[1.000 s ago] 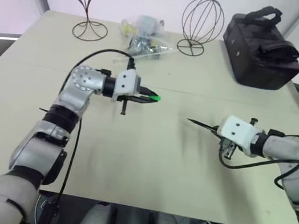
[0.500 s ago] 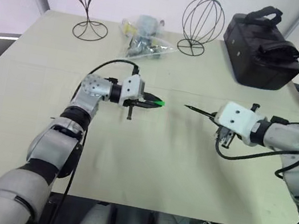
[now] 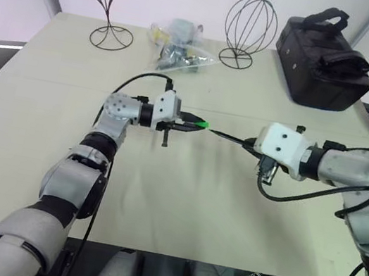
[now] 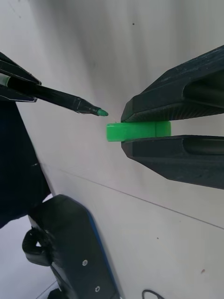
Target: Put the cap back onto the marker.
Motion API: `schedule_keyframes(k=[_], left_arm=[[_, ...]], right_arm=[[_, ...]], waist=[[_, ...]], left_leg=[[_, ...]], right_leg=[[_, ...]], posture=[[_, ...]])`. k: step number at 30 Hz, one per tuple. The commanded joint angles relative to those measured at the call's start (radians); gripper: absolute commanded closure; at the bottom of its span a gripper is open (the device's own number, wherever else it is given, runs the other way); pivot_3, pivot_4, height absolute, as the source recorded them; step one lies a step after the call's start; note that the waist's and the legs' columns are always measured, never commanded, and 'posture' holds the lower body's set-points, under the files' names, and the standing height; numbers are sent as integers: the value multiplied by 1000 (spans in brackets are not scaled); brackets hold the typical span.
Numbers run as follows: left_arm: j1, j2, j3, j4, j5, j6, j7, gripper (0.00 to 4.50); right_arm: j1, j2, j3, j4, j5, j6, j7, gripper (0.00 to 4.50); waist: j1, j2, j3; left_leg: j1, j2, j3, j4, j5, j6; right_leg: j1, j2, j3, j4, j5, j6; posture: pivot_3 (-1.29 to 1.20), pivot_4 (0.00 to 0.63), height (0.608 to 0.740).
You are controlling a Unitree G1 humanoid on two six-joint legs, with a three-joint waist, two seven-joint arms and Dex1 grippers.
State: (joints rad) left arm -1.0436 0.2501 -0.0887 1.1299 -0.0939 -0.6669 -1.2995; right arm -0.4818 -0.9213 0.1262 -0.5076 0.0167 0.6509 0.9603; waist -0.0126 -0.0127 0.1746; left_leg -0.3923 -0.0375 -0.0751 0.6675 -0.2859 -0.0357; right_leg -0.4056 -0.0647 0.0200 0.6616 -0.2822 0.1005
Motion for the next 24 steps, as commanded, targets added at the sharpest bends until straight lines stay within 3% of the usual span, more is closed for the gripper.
schedule_keyframes(k=[1, 24], left_arm=[[-20, 2, 7, -5, 9, -38, -7, 4500], [-38, 38, -5, 39, 63, -108, -82, 4500]], right_arm=[[-31, -3, -2, -28, 12, 0, 2, 4454], [-22, -37, -6, -34, 18, -1, 15, 4454]], waist=[[0, 0, 0], [0, 0, 0]], left_leg=[[0, 0, 0, 0, 0, 0], [0, 0, 0, 0, 0, 0]], right_leg=[[0, 0, 0, 0, 0, 0], [0, 0, 0, 0, 0, 0]], posture=[[0, 150, 740], [0, 150, 740]])
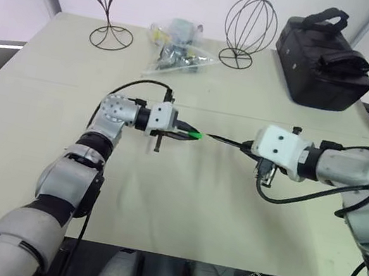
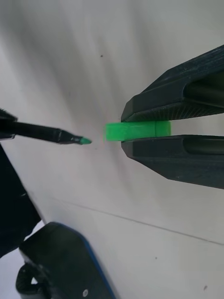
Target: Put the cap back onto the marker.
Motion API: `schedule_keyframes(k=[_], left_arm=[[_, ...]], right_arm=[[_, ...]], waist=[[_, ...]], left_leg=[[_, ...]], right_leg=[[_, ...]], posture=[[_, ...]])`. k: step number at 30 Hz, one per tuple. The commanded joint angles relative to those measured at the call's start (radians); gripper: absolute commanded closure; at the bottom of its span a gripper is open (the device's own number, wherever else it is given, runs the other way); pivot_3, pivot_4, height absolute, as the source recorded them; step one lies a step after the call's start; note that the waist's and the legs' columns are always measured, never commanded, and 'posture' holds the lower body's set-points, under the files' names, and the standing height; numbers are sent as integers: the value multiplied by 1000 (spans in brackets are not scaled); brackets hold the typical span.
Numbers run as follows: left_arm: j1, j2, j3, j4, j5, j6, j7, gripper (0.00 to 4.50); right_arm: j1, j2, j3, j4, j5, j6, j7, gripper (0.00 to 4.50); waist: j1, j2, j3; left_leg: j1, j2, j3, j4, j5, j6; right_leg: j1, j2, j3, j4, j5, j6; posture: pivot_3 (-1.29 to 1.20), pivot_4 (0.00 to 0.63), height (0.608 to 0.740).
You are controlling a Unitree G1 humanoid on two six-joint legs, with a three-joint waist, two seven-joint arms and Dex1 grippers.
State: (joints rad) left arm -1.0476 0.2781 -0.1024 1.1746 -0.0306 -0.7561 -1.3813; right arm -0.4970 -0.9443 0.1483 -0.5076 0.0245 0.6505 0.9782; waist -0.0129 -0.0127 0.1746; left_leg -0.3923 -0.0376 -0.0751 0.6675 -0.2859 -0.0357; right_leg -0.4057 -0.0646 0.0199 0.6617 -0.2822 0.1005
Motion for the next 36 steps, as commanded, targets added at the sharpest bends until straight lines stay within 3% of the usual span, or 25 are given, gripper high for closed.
schedule_keyframes(k=[1, 36], left_arm=[[-37, 8, 9, -4, 0, -19, 0, 4500], [-45, -22, 8, -4, -3, -31, 3, 4500]], right_arm=[[-7, -14, -27, -36, 11, 0, -3, 4454], [-12, 3, 1, -50, 13, 16, -3, 4454]], waist=[[0, 0, 0], [0, 0, 0]], left_leg=[[0, 0, 0, 0, 0, 0], [0, 0, 0, 0, 0, 0]], right_leg=[[0, 0, 0, 0, 0, 0], [0, 0, 0, 0, 0, 0]], posture=[[0, 150, 740], [0, 150, 740]])
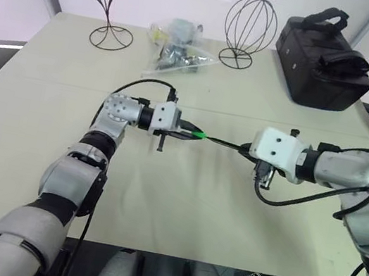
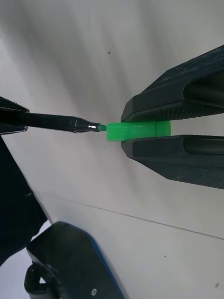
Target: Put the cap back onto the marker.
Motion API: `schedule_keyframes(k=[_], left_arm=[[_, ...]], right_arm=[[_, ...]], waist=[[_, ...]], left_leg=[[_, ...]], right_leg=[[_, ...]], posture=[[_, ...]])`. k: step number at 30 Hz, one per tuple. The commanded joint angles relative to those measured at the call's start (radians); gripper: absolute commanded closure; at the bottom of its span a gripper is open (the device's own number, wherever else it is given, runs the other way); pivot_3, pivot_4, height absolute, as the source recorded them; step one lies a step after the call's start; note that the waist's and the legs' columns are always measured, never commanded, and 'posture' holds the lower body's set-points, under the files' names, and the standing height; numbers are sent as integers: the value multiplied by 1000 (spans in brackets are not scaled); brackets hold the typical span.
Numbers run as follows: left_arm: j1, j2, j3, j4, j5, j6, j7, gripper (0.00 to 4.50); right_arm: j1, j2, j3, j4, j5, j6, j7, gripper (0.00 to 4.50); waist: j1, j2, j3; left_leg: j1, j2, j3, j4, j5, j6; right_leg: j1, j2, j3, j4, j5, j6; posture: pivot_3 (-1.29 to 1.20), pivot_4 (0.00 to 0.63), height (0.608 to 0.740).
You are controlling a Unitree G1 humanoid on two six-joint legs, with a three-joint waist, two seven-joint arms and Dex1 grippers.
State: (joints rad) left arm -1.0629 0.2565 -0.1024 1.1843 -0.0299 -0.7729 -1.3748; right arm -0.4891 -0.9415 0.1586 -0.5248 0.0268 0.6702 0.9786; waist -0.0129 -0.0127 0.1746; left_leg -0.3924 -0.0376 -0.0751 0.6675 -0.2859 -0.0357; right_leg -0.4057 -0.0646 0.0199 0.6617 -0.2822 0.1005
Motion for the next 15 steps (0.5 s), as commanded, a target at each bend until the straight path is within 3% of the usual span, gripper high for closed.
schedule_keyframes(k=[1, 15], left_arm=[[-29, -1, 7, -14, -4, -15, -6, 4500], [-35, -17, 0, -15, 1, -29, -27, 4500]], right_arm=[[-20, 0, -9, -32, 10, -5, -4, 4454], [-30, 7, 7, -30, 11, -4, -3, 4454]], waist=[[0, 0, 0], [0, 0, 0]], left_leg=[[0, 0, 0, 0, 0, 0], [0, 0, 0, 0, 0, 0]], right_leg=[[0, 0, 0, 0, 0, 0], [0, 0, 0, 0, 0, 0]], posture=[[0, 150, 740], [0, 150, 740]])
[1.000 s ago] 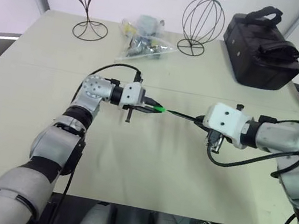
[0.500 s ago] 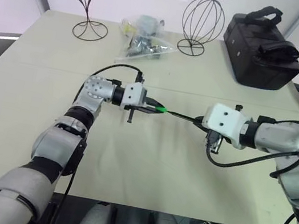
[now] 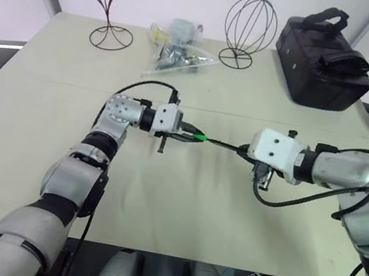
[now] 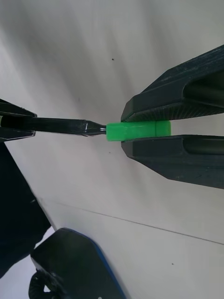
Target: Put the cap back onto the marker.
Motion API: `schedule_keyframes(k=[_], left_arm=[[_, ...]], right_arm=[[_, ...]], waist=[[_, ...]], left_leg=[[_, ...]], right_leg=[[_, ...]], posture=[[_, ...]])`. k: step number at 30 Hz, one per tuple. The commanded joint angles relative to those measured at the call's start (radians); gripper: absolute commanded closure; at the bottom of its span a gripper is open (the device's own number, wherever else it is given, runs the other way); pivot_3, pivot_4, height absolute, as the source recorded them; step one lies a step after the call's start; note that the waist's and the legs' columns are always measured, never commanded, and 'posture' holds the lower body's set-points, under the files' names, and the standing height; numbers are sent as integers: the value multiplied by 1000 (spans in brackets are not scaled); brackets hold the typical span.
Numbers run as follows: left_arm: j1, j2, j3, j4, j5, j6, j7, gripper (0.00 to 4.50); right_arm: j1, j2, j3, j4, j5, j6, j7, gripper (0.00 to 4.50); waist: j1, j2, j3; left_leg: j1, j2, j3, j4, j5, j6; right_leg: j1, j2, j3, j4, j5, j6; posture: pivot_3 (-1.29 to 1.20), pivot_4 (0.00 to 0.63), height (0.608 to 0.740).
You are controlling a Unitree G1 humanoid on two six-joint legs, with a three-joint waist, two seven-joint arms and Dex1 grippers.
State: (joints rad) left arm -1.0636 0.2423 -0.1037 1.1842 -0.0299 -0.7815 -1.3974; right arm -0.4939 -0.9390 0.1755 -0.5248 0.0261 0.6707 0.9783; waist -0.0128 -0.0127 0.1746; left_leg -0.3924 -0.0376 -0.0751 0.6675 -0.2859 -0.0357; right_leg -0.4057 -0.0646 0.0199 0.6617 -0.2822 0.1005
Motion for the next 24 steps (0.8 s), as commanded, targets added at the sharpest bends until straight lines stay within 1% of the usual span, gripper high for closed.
schedule_keyframes(k=[1, 12, 24], left_arm=[[-36, -5, 0, -15, 2, -21, -4, 4500], [-42, -15, -16, -7, 39, -72, 16, 4500], [-59, -7, -43, 0, 78, -108, 26, 4500]], right_arm=[[-27, 7, -7, -31, 12, -3, -3, 4454], [-38, 27, 31, -37, 8, 12, 1, 4454], [-53, 25, 109, -30, -50, -31, 26, 4454]], waist=[[0, 0, 0], [0, 0, 0], [-1, 0, 0]], left_leg=[[0, 0, 0, 0, 0, 0], [0, 0, 0, 0, 0, 0], [0, 0, 0, 0, 0, 0]], right_leg=[[0, 0, 0, 0, 0, 0], [0, 0, 0, 0, 0, 0], [0, 0, 0, 0, 0, 0]], posture=[[0, 150, 740], [0, 150, 740], [0, 150, 740]])
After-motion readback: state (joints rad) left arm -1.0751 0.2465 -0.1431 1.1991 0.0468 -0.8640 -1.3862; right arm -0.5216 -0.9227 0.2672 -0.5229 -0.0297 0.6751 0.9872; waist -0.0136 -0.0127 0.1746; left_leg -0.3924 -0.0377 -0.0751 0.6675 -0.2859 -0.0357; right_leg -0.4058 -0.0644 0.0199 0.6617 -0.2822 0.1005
